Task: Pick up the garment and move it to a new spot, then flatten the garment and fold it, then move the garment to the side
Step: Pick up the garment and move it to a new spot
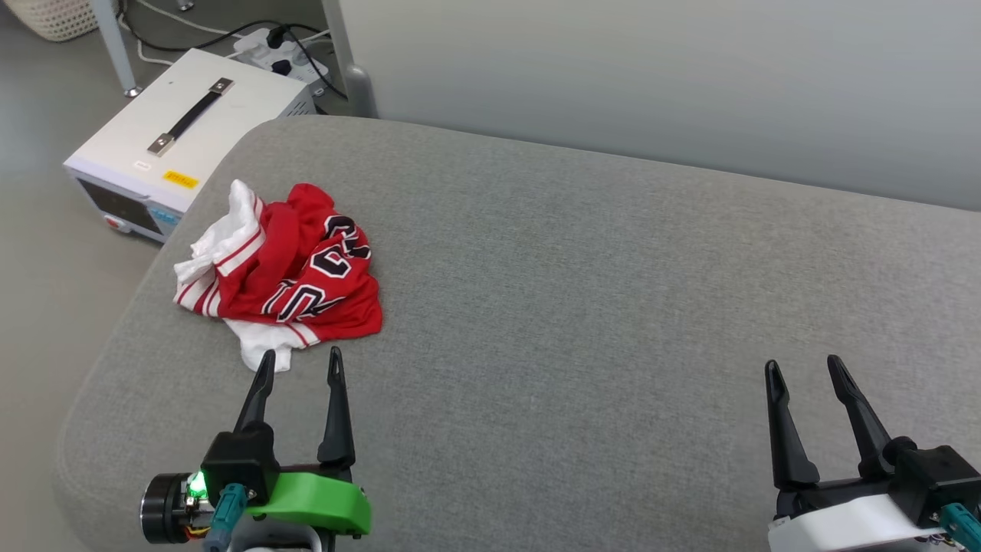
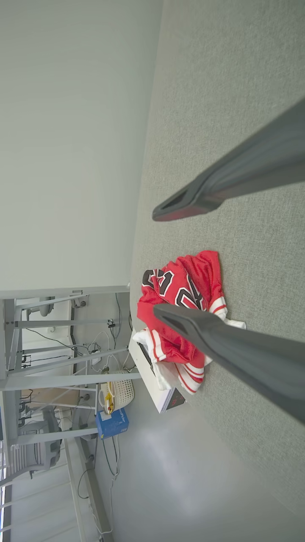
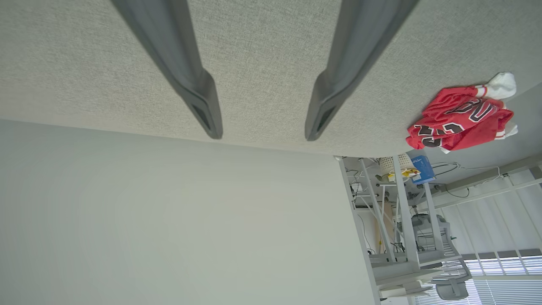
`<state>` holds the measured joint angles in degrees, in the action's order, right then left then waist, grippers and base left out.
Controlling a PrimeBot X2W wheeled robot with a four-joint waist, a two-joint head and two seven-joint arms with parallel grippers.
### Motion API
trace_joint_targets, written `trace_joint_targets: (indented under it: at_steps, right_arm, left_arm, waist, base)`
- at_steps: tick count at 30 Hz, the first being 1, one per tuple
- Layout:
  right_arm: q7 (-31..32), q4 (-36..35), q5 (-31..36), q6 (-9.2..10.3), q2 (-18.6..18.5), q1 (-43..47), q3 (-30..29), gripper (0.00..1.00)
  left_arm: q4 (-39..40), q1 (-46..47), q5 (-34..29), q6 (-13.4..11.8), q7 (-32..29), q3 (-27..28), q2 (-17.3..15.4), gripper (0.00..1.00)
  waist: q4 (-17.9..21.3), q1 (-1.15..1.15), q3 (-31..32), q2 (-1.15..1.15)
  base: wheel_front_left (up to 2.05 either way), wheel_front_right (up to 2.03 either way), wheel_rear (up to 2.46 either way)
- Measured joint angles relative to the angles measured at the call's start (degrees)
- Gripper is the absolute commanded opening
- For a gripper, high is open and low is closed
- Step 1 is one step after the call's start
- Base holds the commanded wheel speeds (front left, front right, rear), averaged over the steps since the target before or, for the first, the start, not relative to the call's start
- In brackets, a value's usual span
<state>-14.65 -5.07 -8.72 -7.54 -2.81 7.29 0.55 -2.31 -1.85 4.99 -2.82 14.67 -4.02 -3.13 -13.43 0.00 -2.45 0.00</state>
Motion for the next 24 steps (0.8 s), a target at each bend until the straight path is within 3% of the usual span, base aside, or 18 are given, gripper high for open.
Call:
trace_joint_targets:
  at_steps: [15, 24]
  right_arm:
    - [-0.01, -0.15, 1.04, 0.00, 0.02, -0.48, 1.14, 1.00]
    - [-0.01, -0.15, 1.46, 0.00, 0.03, -1.57, 1.94, 1.00]
  left_arm:
    - [-0.03, 0.81, 1.65, -1.21, 0.00, 0.96, 0.01, 1.00]
    - [-0.22, 0.81, 2.99, -1.49, 0.00, 1.72, 0.01, 1.00]
  waist:
    - [-10.76, 0.00, -2.19, 0.00]
    - [-14.81, 0.00, -3.49, 0.00]
  base:
    - [0.00, 0.00, 0.00]
    - [0.00, 0.00, 0.00]
